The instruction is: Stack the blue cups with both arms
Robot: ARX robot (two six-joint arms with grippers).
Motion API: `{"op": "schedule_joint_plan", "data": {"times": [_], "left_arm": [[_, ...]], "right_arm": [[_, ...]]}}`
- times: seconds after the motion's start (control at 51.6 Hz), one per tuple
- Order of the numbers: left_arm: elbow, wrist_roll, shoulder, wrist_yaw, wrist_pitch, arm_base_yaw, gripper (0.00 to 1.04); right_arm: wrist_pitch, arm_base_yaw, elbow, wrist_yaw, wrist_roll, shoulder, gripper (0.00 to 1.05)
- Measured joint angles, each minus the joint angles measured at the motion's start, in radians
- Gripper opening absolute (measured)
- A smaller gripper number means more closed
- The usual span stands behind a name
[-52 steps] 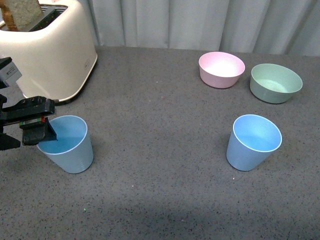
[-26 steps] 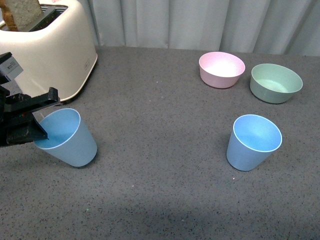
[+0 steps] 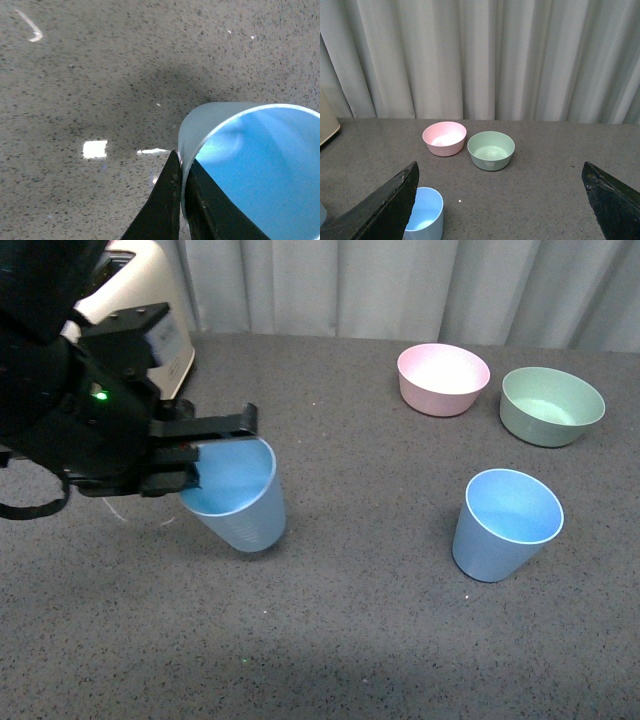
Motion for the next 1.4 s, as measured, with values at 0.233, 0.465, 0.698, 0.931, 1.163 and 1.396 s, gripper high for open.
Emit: {"op": "schedule_joint_plan", "data": {"times": [0.233, 0.465, 0.698, 0.931, 1.163, 1.396], "left_arm": [[0.054, -0.005, 0.078, -0.016, -0.018, -0.073, 0.04], [0.093, -0.013, 0.097, -0.023, -0.024, -0.101, 0.04], [0.104, -0.030, 0.123, -0.044, -0.021, -0.127, 0.04], [0.105, -0.038, 0.118, -0.032, -0.019, -0.139, 0.31], [0.103, -0.061, 0.063, -0.039, -0.032, -0.136, 0.62], [0.043, -0.126, -0.053, -0.039, -0.022, -0.118, 0.99]], "right_arm": [[0.000, 0.000, 0.000, 0.000, 0.000, 0.000, 0.95], [0.000, 0.000, 0.000, 0.000, 0.000, 0.000, 0.95], [0.000, 0.000, 0.000, 0.000, 0.000, 0.000, 0.95], [0.000, 0.000, 0.000, 0.000, 0.000, 0.000, 0.95], [0.000, 0.000, 0.000, 0.000, 0.000, 0.000, 0.95], [0.000, 0.000, 0.000, 0.000, 0.000, 0.000, 0.95]]}}
